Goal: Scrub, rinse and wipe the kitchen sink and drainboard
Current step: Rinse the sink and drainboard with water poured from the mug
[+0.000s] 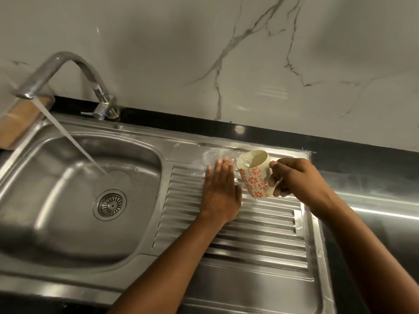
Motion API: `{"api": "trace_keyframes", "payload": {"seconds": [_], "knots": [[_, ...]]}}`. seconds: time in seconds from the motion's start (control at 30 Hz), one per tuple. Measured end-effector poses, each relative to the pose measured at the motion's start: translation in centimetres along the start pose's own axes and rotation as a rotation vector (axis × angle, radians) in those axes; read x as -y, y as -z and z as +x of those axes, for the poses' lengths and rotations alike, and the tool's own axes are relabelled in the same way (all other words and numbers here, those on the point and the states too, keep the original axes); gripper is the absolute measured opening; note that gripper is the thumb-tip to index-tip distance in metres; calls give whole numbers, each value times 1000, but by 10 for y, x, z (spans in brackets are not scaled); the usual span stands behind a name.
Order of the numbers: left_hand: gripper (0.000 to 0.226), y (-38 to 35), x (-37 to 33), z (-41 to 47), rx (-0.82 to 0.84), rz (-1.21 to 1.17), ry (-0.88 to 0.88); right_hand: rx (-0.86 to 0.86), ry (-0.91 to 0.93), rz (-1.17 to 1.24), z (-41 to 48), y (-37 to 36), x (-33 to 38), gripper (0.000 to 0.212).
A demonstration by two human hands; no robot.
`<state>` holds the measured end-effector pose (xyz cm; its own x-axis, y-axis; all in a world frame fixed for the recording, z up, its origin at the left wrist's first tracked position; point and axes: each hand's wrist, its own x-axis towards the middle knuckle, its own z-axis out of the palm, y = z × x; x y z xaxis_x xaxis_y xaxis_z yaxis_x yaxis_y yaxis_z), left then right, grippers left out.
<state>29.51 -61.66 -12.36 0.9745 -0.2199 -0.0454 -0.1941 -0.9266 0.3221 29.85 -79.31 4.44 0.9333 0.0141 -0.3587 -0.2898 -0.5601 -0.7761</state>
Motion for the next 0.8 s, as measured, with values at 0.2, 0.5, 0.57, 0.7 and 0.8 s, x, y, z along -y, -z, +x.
{"api": "trace_keyframes", "payload": {"seconds": [0.2,0.5,0.57,0.7,0.8], "knots": [[86,-31,-59,26,242,-125,-112,-37,1,163,-37,22,-14,40],[67,-12,-10,20,45,15,-98,-153,40,338,-101,29,-67,39],[69,-2,28,14,13,43,-6,-157,50,362,-107,24,-76,40],[71,22,94,0,-13,112,200,-169,58,402,-108,12,-80,38],[72,30,101,-4,0,122,298,-174,61,416,-103,4,-79,38]]}}
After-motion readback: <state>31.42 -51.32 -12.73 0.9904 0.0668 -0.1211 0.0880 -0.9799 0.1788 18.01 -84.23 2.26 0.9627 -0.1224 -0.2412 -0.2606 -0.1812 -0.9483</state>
